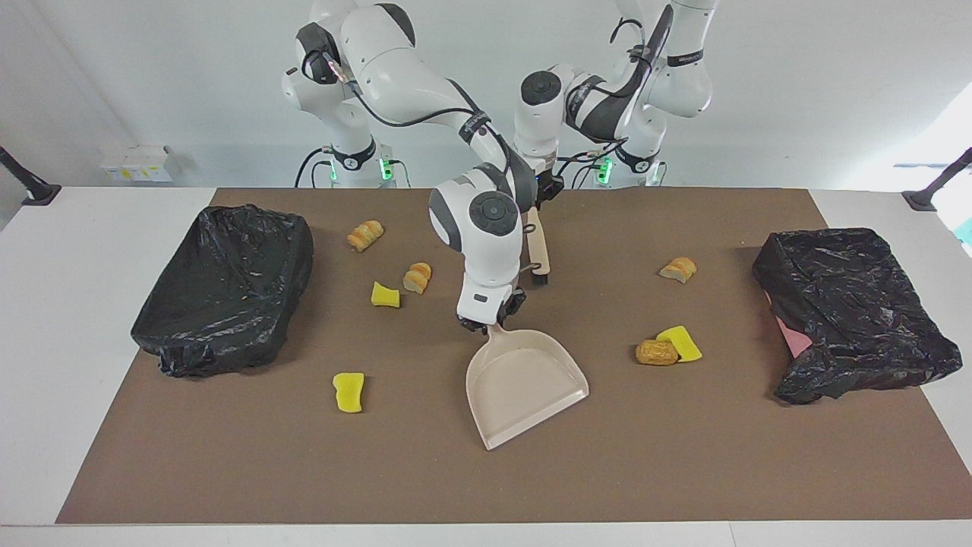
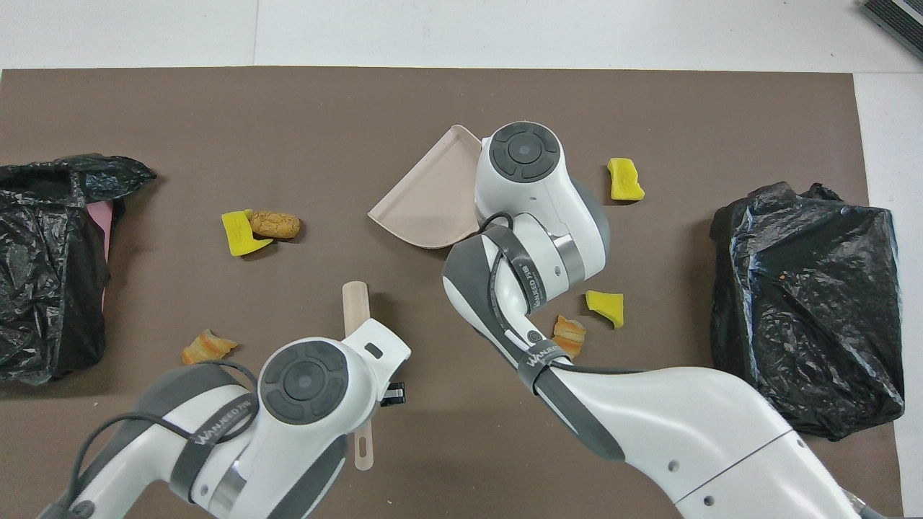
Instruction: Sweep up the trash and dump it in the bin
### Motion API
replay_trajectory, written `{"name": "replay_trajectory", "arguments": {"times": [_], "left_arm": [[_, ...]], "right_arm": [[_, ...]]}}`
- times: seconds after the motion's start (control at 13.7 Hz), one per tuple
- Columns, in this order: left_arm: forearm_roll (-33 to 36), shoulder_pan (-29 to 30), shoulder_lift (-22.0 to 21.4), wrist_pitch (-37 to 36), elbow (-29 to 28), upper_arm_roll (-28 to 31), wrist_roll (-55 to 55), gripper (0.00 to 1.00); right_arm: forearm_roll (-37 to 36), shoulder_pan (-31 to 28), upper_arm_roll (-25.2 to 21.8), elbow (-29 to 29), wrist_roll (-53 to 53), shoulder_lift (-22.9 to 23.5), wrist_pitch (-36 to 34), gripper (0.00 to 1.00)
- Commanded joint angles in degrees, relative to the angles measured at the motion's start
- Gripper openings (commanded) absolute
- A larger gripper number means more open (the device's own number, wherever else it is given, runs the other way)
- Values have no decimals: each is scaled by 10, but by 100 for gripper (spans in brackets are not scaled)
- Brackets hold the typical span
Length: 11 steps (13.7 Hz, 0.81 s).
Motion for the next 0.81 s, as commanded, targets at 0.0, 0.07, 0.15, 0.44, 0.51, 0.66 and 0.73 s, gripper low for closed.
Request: {"name": "replay_trajectory", "arguments": {"times": [0.0,0.07,0.15,0.44,0.51,0.66,0.73], "left_arm": [[28,67,2,-12,25,-7,28,0],[40,91,5,-4,25,-7,29,0],[48,118,8,6,25,-7,34,0],[49,190,9,-7,14,-7,75,0],[49,199,1,-43,6,-7,65,0],[53,206,-20,-90,-11,-6,46,0],[73,202,-30,-111,-18,-7,13,0]], "right_arm": [[-5,-24,7,-24,-121,-15,0,0],[-7,-27,7,-26,-157,-15,0,0],[-8,-27,6,-27,-192,-15,1,0],[-48,-27,5,-29,-304,-14,9,0],[-52,-27,5,-29,-326,-14,10,0],[-72,-23,5,-28,-333,-15,4,0],[-89,-23,6,-28,-334,-15,4,0]]}}
